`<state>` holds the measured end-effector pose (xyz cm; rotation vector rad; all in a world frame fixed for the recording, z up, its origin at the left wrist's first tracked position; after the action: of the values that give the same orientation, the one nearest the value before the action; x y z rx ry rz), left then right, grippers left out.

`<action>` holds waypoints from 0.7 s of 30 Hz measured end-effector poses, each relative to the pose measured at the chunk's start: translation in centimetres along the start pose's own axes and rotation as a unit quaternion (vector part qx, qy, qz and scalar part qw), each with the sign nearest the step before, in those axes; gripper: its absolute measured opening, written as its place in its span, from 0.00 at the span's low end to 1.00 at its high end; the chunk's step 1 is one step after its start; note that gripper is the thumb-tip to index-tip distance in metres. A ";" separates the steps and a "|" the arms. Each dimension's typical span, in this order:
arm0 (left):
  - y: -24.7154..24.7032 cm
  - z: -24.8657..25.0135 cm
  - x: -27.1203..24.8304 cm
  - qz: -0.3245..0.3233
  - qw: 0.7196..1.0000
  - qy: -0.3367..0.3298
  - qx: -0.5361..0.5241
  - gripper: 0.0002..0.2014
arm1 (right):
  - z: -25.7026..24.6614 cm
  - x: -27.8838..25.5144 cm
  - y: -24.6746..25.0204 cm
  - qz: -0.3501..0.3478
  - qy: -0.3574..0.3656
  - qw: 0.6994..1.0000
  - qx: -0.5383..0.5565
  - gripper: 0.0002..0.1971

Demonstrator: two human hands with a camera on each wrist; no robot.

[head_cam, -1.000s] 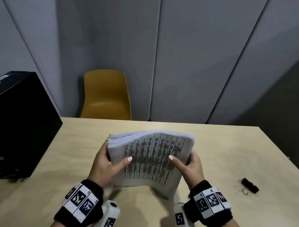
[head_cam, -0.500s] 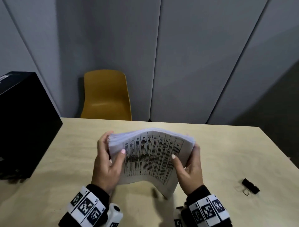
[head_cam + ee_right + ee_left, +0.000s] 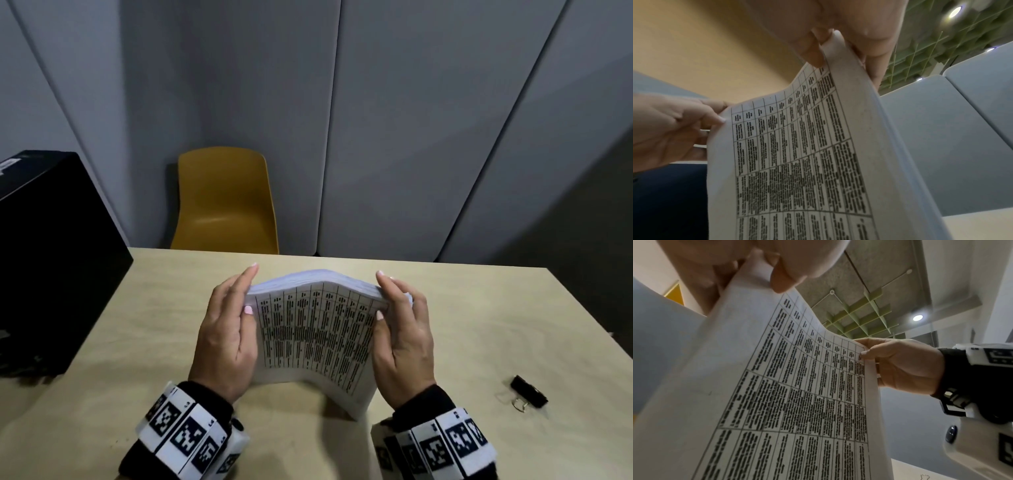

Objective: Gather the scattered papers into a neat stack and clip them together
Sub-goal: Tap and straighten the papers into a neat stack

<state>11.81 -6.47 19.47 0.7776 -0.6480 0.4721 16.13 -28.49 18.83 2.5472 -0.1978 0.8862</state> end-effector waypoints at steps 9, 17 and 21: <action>2.4 -0.7 0.9 0.020 1.000 -0.003 -0.009 0.13 | 0.3 0.3 1.2 0.007 -0.019 0.997 0.074 0.23; -1.9 -5.5 -0.5 -0.098 0.946 0.183 -0.251 0.34 | 5.2 0.4 -1.0 -0.096 -0.236 0.925 0.282 0.36; -3.4 -6.0 -0.8 -0.134 0.952 0.192 -0.196 0.27 | 5.7 0.4 -2.4 -0.152 -0.258 0.926 0.231 0.15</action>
<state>15.48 -4.19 14.05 0.3709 -0.2507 0.2234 20.30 -28.90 14.21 3.0892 0.2851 0.1318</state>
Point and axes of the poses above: each hand's wrist, its own x-axis towards the middle knuckle, its own y-axis out of the back of the hand, z = x × y, the point moved 8 cm from there along x, towards the middle knuckle, and after that the axes turned 4 degrees about -y, right-handed, at the moved point
